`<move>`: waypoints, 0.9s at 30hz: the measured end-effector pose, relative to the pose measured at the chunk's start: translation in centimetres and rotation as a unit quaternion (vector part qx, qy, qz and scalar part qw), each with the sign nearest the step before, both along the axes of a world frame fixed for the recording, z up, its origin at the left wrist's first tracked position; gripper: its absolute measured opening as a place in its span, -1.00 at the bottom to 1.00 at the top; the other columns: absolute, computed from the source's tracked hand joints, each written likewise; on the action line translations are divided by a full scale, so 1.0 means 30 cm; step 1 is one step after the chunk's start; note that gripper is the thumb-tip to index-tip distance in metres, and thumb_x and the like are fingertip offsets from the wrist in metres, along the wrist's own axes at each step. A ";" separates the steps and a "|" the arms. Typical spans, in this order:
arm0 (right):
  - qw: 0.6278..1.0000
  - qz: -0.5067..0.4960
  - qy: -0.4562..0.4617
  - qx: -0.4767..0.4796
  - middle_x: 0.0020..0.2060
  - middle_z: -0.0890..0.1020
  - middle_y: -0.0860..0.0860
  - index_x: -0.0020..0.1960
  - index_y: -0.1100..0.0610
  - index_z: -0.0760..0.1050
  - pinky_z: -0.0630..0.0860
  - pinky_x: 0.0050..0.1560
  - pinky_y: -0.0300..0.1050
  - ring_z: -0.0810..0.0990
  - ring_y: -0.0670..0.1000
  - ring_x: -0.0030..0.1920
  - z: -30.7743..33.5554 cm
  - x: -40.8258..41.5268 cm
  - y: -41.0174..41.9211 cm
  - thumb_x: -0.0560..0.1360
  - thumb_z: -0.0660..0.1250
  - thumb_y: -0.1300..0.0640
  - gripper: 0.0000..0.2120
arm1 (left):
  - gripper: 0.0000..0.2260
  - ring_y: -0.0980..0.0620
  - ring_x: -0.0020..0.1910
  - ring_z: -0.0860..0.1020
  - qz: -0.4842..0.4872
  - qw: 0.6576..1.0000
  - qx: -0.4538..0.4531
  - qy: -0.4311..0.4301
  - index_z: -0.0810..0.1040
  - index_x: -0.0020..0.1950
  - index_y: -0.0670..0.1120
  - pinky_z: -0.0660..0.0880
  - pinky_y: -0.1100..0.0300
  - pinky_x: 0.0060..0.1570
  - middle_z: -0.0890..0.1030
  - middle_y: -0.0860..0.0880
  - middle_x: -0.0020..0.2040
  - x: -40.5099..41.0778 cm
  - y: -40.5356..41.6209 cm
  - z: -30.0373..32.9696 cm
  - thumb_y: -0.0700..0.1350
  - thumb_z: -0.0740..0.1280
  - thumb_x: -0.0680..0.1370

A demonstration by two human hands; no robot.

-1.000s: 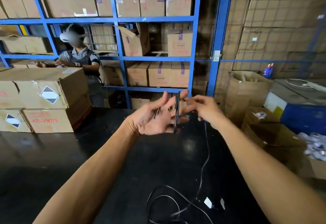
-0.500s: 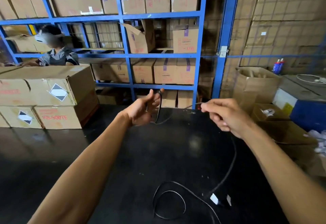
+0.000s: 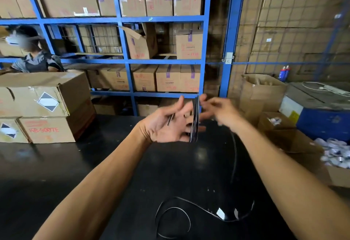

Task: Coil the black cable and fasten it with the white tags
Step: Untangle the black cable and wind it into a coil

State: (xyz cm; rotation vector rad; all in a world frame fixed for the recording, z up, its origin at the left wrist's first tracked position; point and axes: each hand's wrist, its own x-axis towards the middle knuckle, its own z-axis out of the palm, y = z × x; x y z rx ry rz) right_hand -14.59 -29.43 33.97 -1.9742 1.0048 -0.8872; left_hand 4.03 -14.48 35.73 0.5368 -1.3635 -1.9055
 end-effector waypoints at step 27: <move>0.995 0.076 0.038 -0.059 -0.30 0.70 -0.10 -0.09 -0.12 0.71 0.54 -0.38 -0.06 0.60 -0.02 -0.40 0.190 -0.055 0.070 0.52 0.42 -0.16 -0.85 | -0.49 -0.27 0.58 0.07 -0.009 0.998 0.026 -0.053 0.18 0.60 0.22 -0.11 -0.36 0.48 0.20 -0.02 0.62 -0.044 -0.024 -0.090 0.27 0.03 0.64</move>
